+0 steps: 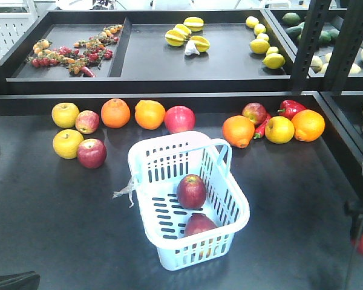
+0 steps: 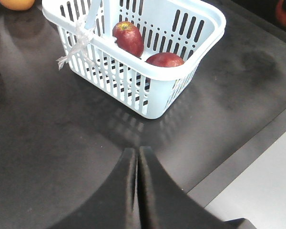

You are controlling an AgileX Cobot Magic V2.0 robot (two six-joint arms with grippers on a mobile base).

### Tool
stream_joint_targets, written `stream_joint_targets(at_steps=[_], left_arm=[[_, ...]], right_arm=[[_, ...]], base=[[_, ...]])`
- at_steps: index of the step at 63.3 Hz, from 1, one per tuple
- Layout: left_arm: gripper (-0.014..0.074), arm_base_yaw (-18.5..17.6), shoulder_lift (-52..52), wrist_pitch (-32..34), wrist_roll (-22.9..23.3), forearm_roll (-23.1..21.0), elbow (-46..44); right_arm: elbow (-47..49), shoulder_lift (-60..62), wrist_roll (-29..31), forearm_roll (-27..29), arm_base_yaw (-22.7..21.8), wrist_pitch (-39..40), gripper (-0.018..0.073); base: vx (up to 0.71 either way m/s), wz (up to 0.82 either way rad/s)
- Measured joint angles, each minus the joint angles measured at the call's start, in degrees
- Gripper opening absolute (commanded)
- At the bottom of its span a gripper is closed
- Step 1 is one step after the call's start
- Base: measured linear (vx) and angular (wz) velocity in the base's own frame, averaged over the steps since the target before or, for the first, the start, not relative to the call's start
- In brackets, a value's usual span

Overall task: Pick three apples into basket with both arms
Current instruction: 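Lift the held red apple and carry it over the basket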

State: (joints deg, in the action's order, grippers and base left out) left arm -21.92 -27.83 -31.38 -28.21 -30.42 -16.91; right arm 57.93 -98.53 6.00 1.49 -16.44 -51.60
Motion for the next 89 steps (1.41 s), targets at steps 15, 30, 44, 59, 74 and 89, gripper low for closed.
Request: stream_joint_targets(at_steps=[15,30,44,59,74,89], left_arm=[[-0.0006,0.0,0.0,0.0,0.0,0.0,0.0],[-0.0006,0.0,0.0,0.0,0.0,-0.2,0.0],[-0.0006,0.0,0.0,0.0,0.0,-0.2,0.0],[-0.0006,0.0,0.0,0.0,0.0,-0.2,0.0],[-0.0006,0.0,0.0,0.0,0.0,-0.2,0.0],[-0.0006,0.0,0.0,0.04,0.0,-0.2,0.0]], right_arm=[[-0.05,13.73,9.82,13.93,0.0,-3.59,-0.0006],[-0.05,22.63,23.01,35.44,0.0,-7.98,-0.0005],[-0.17,23.39,28.51,44.62,4.8,-8.99,-0.0005],[-0.27,20.43,27.35,45.53,20.93,0.43,-0.0005],[-0.27,9.94,26.8,45.64,31.0,10.51,-0.0002],[-0.27,1.6,30.24,46.0,35.01,16.58,0.0042]], base=[[0.0,0.0],[0.0,0.0],[0.0,0.0],[0.0,0.0],[0.0,0.0],[0.0,0.0]])
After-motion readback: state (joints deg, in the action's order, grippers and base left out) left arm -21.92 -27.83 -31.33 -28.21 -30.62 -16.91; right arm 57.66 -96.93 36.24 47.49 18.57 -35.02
